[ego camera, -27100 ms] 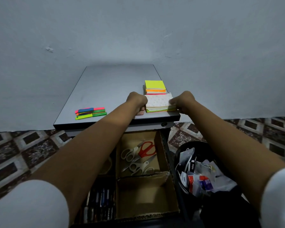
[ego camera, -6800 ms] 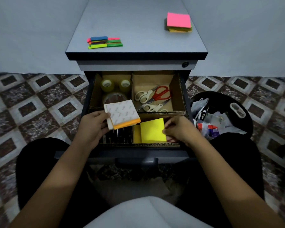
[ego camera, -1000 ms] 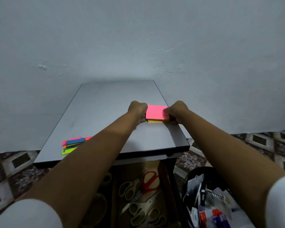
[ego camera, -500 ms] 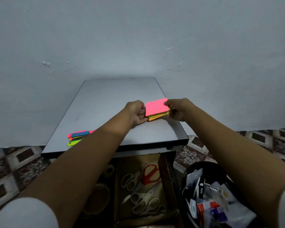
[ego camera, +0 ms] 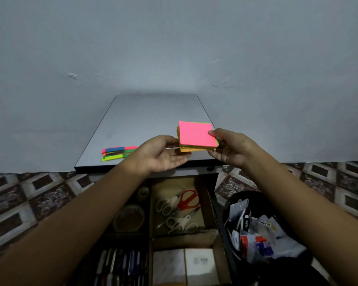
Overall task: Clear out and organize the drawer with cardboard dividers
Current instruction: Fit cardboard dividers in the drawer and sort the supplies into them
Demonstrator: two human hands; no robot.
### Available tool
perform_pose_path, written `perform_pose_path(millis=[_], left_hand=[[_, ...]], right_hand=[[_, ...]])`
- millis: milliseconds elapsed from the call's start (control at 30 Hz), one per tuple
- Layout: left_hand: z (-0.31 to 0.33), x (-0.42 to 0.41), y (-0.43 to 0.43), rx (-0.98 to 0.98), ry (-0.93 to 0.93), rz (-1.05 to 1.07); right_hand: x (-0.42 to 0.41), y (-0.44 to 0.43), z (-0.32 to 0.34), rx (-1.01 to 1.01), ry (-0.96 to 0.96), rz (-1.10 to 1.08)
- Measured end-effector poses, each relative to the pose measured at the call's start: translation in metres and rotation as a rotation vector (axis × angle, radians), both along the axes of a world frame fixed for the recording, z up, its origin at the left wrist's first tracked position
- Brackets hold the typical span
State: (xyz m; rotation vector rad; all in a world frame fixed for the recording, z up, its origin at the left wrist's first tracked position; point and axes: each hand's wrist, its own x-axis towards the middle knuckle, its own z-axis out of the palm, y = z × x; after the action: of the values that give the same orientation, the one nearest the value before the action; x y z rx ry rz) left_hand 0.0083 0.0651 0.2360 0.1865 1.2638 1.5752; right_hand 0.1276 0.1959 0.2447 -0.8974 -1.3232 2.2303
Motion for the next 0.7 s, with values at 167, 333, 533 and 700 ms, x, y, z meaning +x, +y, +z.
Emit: perform_pose_path(millis=[167,333,533,700], left_hand=[[-0.021,0.033,-0.043,0.058,-0.009,0.018],[-0.06,0.066,-0.073,-0.089,0.123,0.042],[-0.105,0.096,-0.096,-0.224,0.194,0.091],[-0.126,0.108,-0.108,-0.287,0.195,0.078]], right_hand=[[0.035,-0.039,-0.031,-0.057,-0.061,0.045],[0.065,-0.071,-0.069,-0.102,-0.167,0.078],[0.098,-0.1,-0.105,-0.13,-0.302,0.137],[0.118,-0.102,-0.122,-0.164,-0.327,0.062]])
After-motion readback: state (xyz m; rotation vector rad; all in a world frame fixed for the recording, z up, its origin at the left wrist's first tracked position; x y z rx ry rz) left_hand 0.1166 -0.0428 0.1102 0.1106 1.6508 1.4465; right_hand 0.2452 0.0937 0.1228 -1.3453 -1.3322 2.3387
